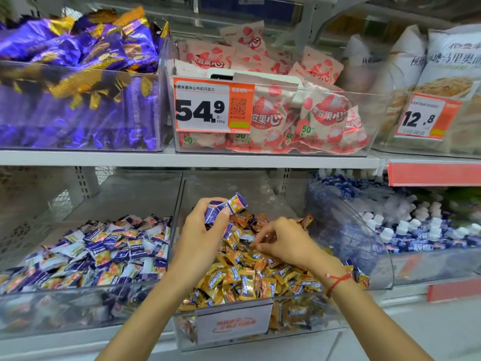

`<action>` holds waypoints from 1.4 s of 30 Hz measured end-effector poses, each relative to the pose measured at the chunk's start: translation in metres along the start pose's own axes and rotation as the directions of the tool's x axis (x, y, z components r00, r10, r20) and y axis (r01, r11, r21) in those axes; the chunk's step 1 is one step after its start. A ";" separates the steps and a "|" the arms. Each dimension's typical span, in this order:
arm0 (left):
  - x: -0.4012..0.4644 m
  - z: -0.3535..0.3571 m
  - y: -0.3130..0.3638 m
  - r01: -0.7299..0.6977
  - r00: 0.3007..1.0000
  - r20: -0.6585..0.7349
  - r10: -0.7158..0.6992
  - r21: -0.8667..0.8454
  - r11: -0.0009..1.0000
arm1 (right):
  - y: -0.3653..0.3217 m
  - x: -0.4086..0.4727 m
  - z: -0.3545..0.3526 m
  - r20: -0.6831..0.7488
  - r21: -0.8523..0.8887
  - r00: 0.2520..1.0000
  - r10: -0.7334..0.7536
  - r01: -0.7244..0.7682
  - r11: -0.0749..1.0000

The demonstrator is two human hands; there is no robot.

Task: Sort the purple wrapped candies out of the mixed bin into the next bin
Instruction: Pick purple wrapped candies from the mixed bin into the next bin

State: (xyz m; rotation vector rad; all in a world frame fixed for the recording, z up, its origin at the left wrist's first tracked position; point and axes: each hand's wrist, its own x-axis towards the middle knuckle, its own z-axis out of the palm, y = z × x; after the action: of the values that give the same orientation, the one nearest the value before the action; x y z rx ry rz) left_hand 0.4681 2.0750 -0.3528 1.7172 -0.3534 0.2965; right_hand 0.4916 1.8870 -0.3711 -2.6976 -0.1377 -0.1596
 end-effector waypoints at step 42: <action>-0.013 -0.014 0.011 -0.182 0.980 -0.077 0.183 0.027 0.983 | -0.041 -0.025 -0.021 -0.026 0.851 0.998 0.050 -0.004 0.525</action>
State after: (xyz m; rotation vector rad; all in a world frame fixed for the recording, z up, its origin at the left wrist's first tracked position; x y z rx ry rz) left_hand 0.4514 2.0879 -0.3454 1.6899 -0.4519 0.5024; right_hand 0.4600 1.9135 -0.3389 -1.6795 -0.1154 -0.1029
